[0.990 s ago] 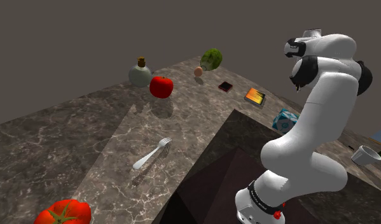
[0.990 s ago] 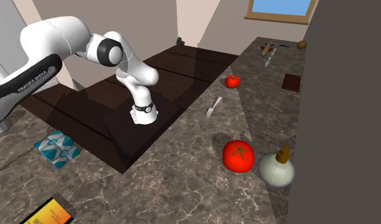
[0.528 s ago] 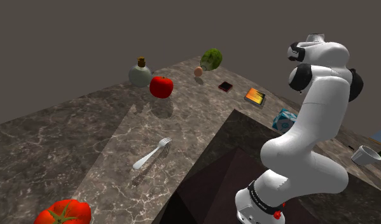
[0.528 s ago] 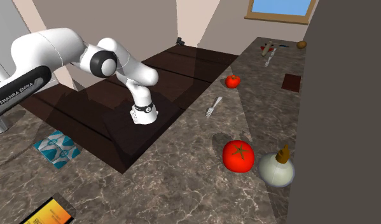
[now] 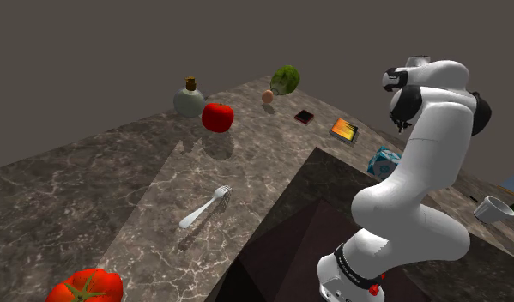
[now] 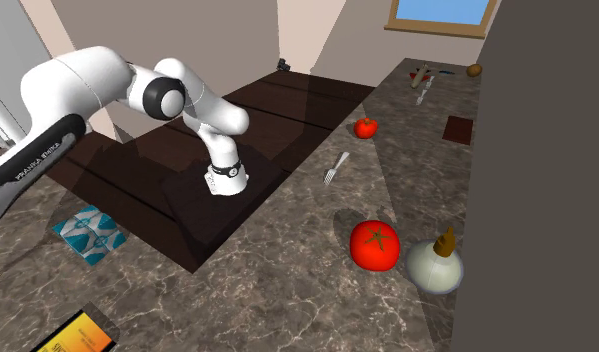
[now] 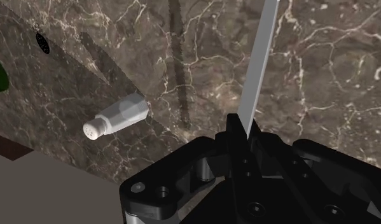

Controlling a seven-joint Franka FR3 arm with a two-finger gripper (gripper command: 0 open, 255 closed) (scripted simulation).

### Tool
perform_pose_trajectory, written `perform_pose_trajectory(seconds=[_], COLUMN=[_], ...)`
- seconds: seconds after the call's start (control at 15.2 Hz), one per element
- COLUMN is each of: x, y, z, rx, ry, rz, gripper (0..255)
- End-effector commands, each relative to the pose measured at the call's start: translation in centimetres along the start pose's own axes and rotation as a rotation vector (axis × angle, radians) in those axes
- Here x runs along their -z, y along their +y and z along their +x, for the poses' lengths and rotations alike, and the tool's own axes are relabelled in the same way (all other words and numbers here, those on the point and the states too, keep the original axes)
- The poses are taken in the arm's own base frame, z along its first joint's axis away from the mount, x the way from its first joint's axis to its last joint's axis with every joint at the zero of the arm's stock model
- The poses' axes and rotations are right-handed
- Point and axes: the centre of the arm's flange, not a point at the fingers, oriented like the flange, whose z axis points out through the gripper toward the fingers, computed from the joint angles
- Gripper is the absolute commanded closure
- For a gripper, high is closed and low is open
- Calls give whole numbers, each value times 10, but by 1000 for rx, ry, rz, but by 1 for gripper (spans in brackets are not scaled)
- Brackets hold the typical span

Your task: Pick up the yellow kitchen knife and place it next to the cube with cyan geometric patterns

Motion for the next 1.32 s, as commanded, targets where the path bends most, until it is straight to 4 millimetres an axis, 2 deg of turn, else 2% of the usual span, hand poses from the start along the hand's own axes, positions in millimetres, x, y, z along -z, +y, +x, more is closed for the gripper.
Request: perform_pose_trajectory(seconds=[0.0, 1.12, 1.25], x=[-9, -92, -92], y=[-4, -40, -40], z=[1, -2, -2], rx=[0, 0, 0], ry=[1, 1, 1], rz=[0, 0, 0], gripper=[255, 255, 255])
